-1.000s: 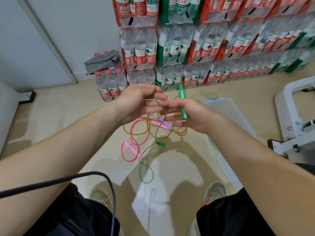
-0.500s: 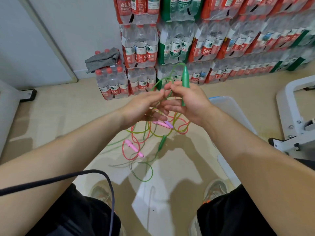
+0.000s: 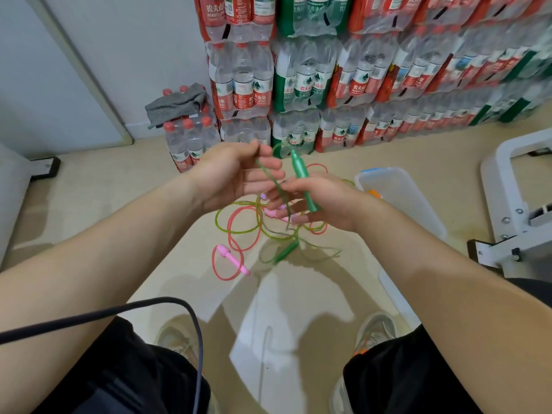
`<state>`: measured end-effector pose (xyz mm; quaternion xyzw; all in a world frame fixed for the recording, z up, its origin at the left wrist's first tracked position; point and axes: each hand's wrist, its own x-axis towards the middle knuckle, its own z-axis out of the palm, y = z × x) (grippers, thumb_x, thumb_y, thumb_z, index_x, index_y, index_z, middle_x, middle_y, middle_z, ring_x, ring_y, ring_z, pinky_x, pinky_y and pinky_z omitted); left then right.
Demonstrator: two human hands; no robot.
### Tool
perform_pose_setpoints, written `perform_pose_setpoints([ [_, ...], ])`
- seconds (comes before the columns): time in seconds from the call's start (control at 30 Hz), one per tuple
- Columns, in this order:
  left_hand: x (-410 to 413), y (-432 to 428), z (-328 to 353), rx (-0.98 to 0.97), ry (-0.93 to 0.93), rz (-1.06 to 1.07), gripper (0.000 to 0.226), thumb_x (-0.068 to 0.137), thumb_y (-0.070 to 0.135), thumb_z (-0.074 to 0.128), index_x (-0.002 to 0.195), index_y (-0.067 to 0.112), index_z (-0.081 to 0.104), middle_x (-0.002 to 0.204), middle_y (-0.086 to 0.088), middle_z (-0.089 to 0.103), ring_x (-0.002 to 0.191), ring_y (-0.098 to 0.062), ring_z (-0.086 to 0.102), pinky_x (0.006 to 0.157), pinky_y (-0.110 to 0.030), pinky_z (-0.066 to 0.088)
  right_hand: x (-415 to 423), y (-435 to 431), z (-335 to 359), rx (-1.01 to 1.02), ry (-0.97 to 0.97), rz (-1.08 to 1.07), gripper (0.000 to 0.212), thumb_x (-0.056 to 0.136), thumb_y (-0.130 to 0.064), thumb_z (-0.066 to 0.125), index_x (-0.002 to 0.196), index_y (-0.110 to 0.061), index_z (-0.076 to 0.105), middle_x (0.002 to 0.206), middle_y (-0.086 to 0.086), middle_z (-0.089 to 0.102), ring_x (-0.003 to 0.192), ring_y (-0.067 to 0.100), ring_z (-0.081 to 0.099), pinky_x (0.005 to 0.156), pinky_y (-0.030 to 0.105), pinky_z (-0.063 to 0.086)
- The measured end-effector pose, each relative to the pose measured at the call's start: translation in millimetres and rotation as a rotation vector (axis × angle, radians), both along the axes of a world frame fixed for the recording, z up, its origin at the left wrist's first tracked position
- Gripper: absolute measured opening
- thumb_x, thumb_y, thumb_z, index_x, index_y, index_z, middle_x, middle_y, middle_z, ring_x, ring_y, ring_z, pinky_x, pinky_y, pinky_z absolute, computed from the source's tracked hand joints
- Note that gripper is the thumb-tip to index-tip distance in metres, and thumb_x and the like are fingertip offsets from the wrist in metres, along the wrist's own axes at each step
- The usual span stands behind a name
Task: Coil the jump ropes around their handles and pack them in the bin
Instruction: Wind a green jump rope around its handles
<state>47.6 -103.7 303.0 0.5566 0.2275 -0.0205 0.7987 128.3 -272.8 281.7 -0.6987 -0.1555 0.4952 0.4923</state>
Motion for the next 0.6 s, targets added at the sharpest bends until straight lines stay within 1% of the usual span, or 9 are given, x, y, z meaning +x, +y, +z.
perform_pose_setpoints([
  [0.03,2.1,3.1,1.3,-0.026,-0.010,0.062,0.029,0.109,0.026,0.035,0.097,0.012,0.058,0.081,-0.002,0.075,0.079,-0.018,0.076,0.065,-0.026,0.062,-2.8,0.4,0.0,0.001,-0.035,0.047,0.026,0.103,-0.031,0.050,0.102,-0.017,0.072,0.103,0.003,0.077,0.093,0.019,0.068,0.074,0.028,0.047],
  [0.1,5.1,9.2,1.4,-0.067,-0.032,0.187,0.030,0.109,0.028,0.035,0.097,0.012,0.057,0.080,-0.003,0.074,0.077,-0.017,0.076,0.060,-0.024,0.060,-4.7,-0.1,1.9,0.045,-0.081,0.046,0.028,0.105,-0.031,0.050,0.093,-0.015,0.070,0.096,0.005,0.075,0.089,0.020,0.069,0.073,0.029,0.049],
  [0.17,6.4,13.3,0.1,-0.072,-0.023,0.260,0.034,0.109,0.033,0.037,0.098,0.009,0.058,0.087,-0.007,0.073,0.078,-0.018,0.075,0.062,-0.025,0.060,-3.6,-1.0,4.6,0.114,-0.112,-0.038,0.025,0.105,-0.024,0.051,0.089,-0.013,0.067,0.088,0.007,0.070,0.080,0.022,0.070,0.067,0.029,0.054],
  [0.2,6.7,13.8,-1.4,-0.052,-0.001,0.251,0.039,0.108,0.038,0.037,0.101,0.007,0.058,0.093,-0.010,0.072,0.081,-0.020,0.075,0.065,-0.027,0.060,-2.4,-1.3,6.1,0.149,-0.111,-0.094,0.023,0.104,-0.020,0.052,0.089,-0.011,0.066,0.086,0.007,0.069,0.076,0.022,0.070,0.063,0.028,0.057],
  [0.3,3.2,5.8,-6.2,0.079,0.091,0.024,0.053,0.103,0.055,0.036,0.108,0.009,0.063,0.102,-0.009,0.073,0.096,-0.023,0.071,0.083,-0.037,0.058,-0.2,0.7,10.9,0.261,-0.025,-0.247,0.020,0.105,-0.017,0.052,0.093,-0.007,0.065,0.084,0.008,0.067,0.072,0.023,0.073,0.057,0.027,0.058],
  [0.37,-0.9,-5.6,-11.1,0.203,0.090,-0.151,0.048,0.101,0.056,0.041,0.107,0.016,0.068,0.100,-0.006,0.073,0.096,-0.019,0.069,0.092,-0.040,0.050,0.2,3.6,14.9,0.319,0.032,-0.320,0.021,0.105,-0.017,0.051,0.093,-0.007,0.064,0.083,0.008,0.067,0.072,0.024,0.075,0.059,0.028,0.059],
  [0.47,-6.1,-19.7,-20.7,0.386,0.013,-0.273,0.033,0.100,0.042,0.053,0.116,0.017,0.067,0.115,-0.013,0.070,0.099,-0.022,0.068,0.094,-0.038,0.051,2.9,7.9,17.9,0.401,0.079,-0.441,0.023,0.105,-0.017,0.049,0.090,-0.007,0.063,0.081,0.007,0.067,0.070,0.022,0.074,0.063,0.032,0.062],
  [0.53,-8.9,-22.7,-25.3,0.467,0.010,-0.314,0.039,0.101,0.041,0.054,0.115,0.008,0.068,0.113,-0.012,0.072,0.099,-0.023,0.071,0.089,-0.034,0.053,6.8,8.2,18.5,0.442,0.091,-0.480,0.023,0.106,-0.017,0.048,0.092,-0.006,0.062,0.081,0.007,0.067,0.076,0.025,0.074,0.070,0.037,0.063],
  [0.6,-11.5,-20.6,-28.0,0.581,0.018,-0.363,0.040,0.101,0.039,0.054,0.104,0.002,0.071,0.103,-0.012,0.074,0.093,-0.019,0.071,0.081,-0.024,0.052,9.4,6.9,19.1,0.462,0.089,-0.513,0.022,0.106,-0.017,0.048,0.094,-0.005,0.062,0.083,0.009,0.067,0.081,0.027,0.075,0.068,0.034,0.063],
])
